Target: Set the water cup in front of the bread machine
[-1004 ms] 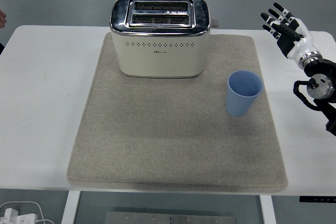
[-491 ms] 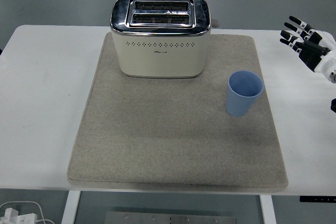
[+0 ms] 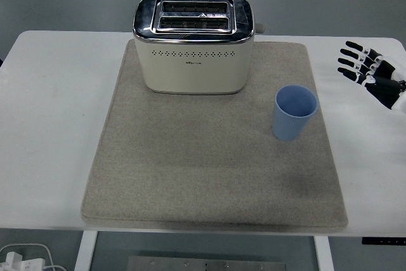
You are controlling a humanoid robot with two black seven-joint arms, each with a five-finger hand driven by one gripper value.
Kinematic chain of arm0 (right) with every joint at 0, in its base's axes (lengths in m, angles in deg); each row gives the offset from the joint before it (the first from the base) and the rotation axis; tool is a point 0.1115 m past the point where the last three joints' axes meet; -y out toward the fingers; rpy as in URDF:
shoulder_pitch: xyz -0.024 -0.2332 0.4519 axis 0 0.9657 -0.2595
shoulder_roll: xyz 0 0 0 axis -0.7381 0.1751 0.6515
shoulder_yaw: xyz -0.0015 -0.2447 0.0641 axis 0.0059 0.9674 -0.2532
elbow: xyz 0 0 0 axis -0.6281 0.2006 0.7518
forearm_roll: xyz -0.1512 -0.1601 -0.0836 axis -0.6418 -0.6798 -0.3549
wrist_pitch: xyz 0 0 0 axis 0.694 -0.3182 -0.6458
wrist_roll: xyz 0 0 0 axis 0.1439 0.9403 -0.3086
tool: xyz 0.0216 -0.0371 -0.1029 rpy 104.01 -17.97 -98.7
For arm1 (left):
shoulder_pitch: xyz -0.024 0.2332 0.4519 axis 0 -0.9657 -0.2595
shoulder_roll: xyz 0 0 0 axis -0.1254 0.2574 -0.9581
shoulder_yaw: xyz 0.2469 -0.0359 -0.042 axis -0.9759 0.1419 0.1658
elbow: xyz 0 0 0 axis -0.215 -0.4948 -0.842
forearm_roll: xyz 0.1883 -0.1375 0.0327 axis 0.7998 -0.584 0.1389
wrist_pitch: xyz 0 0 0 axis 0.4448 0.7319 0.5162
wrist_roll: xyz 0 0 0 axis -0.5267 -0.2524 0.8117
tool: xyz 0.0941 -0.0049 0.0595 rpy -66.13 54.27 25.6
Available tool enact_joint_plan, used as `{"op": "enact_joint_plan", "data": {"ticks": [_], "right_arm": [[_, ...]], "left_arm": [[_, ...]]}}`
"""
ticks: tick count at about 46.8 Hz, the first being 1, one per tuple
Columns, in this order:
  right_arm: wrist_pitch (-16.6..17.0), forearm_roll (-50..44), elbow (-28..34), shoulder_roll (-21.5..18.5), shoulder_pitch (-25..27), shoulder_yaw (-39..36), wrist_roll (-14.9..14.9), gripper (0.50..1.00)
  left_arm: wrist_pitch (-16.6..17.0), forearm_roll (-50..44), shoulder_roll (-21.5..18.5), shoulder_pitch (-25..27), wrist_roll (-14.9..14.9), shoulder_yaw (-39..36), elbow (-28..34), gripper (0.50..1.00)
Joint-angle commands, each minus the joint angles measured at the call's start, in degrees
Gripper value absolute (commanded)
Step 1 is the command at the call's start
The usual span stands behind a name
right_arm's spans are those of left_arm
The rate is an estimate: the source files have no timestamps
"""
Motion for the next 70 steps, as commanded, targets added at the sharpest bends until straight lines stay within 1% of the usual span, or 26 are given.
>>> {"op": "enact_joint_plan", "data": {"ticks": [1, 7, 13, 20, 28, 43, 58, 70], "right_arm": [[0.12, -1.95, -0.76, 1.26, 0.73, 0.03, -0.79, 0.928], [0.21, -6.35, -1.55, 1.88, 1.78, 0.03, -5.53, 0.928], [0.3, -7.85, -4.53, 4.42, 3.54, 0.12, -5.56, 0.928], [0.47, -9.69, -8.31, 6.27, 5.56, 0.03, -5.56, 0.928], [-0.14, -12.6, -8.76, 6.19, 6.88, 0.03, -5.56, 0.928], [-1.11, -12.69, -9.02, 6.01, 6.88, -0.5, -5.56, 0.928], [-4.53, -12.6, -12.62, 5.75, 7.06, -1.02, -5.56, 0.928], [-5.06, -12.6, -13.59, 6.01, 8.29, -1.02, -5.56, 0.928]], "left_arm": [[0.0, -0.08, 0.0, 0.0, 0.0, 0.0, -0.26, 1.0], [0.0, 0.01, 0.0, 0.0, 0.0, 0.0, -0.26, 1.0], [0.0, 0.01, 0.0, 0.0, 0.0, 0.0, -0.17, 1.0], [0.0, 0.01, 0.0, 0.0, 0.0, -0.09, -0.08, 1.0], [0.0, 0.01, 0.0, 0.0, 0.0, 0.0, -0.17, 1.0], [0.0, 0.01, 0.0, 0.0, 0.0, -0.09, 0.01, 1.0], [0.0, 0.01, 0.0, 0.0, -0.08, 0.0, -0.17, 1.0], [0.0, 0.01, 0.0, 0.0, -0.08, 0.0, -0.26, 1.0]]}}
